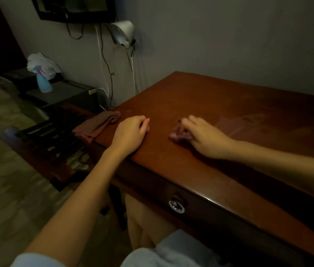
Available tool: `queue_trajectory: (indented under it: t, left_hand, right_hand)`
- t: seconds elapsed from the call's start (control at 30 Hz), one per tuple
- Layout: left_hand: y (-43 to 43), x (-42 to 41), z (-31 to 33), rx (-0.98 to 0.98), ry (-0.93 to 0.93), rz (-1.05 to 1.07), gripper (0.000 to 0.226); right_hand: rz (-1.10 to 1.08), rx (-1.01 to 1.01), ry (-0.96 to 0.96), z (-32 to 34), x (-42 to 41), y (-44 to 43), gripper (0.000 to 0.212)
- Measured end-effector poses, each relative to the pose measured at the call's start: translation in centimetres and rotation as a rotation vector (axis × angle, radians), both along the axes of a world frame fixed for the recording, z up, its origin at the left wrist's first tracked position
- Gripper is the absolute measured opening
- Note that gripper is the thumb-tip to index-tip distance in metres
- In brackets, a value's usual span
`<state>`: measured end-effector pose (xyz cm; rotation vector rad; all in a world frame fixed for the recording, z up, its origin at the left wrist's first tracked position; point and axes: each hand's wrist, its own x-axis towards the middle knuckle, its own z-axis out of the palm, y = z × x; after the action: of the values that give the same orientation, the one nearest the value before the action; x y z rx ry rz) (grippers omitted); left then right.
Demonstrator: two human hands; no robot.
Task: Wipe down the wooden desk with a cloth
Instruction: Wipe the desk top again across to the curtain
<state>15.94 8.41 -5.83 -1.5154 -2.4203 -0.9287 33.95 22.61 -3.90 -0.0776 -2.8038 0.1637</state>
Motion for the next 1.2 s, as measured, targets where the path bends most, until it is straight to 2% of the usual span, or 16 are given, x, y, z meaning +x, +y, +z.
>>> queue_trajectory:
  t: [0.07, 0.1, 0.23, 0.3, 0.33, 0.4, 0.47, 0.53, 0.63, 0.7, 0.77, 0.87, 0.93, 1.03, 1.1, 1.2]
  left_hand:
    - [-0.2, -0.2, 0.0, 0.032, -0.047, 0.011, 0.036]
    - [-0.2, -0.3, 0.0, 0.052, -0.071, 0.018, 0.035]
    - [-0.2, -1.0, 0.0, 0.101, -0.176, 0.001, 0.035]
    - [-0.1, -0.9, -0.3, 0.093, -0.168, 0.01, 0.037]
    - [0.0, -0.8, -0.3, 0.078, -0.15, 0.013, 0.037]
    - [0.0, -0.6, -0.3, 0.047, -0.112, 0.014, 0.037]
    - [0.0, -0.5, -0.2, 0.039, -0.102, 0.009, 0.037]
    - [-0.1, -0.6, -0.1, 0.04, -0.105, 0.013, 0.037]
    - [-0.1, -0.7, -0.1, 0.053, -0.075, 0.017, 0.036]
    - [-0.1, -0.7, -0.2, 0.052, -0.062, 0.009, 0.036]
    - [0.0, -0.7, -0.3, 0.039, -0.052, 0.004, 0.036]
    - [0.1, -0.4, -0.3, 0.02, -0.004, 0.008, 0.035]
    - [0.1, -0.1, -0.2, 0.01, 0.02, 0.014, 0.035]
    - [0.1, -0.1, -0.2, 0.011, 0.012, 0.02, 0.035]
    - [0.0, -0.3, -0.2, 0.022, 0.008, 0.02, 0.035]
    - [0.0, -0.4, -0.4, 0.015, 0.031, 0.014, 0.034]
  right_hand:
    - [-0.146, 0.005, -0.013, -0.3, -3.4, 0.2, 0.022]
    - [-0.145, -0.004, -0.025, -0.4, -4.7, -1.3, 0.02]
    - [0.245, -0.057, -0.048, -1.1, -1.3, -8.8, 0.023]
    - [0.351, -0.1, -0.101, -1.1, 2.0, -7.9, 0.03]
    - [0.337, -0.087, -0.086, -0.9, 2.8, -6.2, 0.03]
    - [0.169, -0.05, -0.014, -0.6, 2.7, -1.9, 0.012]
    - [-0.054, 0.009, 0.017, -0.3, 0.4, 1.7, 0.017]
    - [-0.173, 0.045, 0.031, -0.6, -2.4, 1.7, 0.016]
    - [-0.064, -0.026, 0.027, -1.2, -3.1, -4.6, 0.013]
    - [0.132, -0.074, 0.034, -1.4, 0.9, -8.7, 0.017]
    - [0.214, -0.088, -0.029, -1.4, 5.3, -9.0, 0.027]
    - [0.059, -0.124, 0.014, -0.7, 7.1, -4.2, 0.02]
    - [-0.103, -0.164, -0.007, -0.3, 4.5, -0.7, 0.01]
    - [-0.248, -0.136, -0.004, -0.7, -0.3, -1.2, 0.015]
    - [-0.104, -0.117, 0.021, -1.2, -0.3, -5.5, 0.023]
    - [0.223, -0.119, -0.036, -1.5, 4.9, -8.9, 0.035]
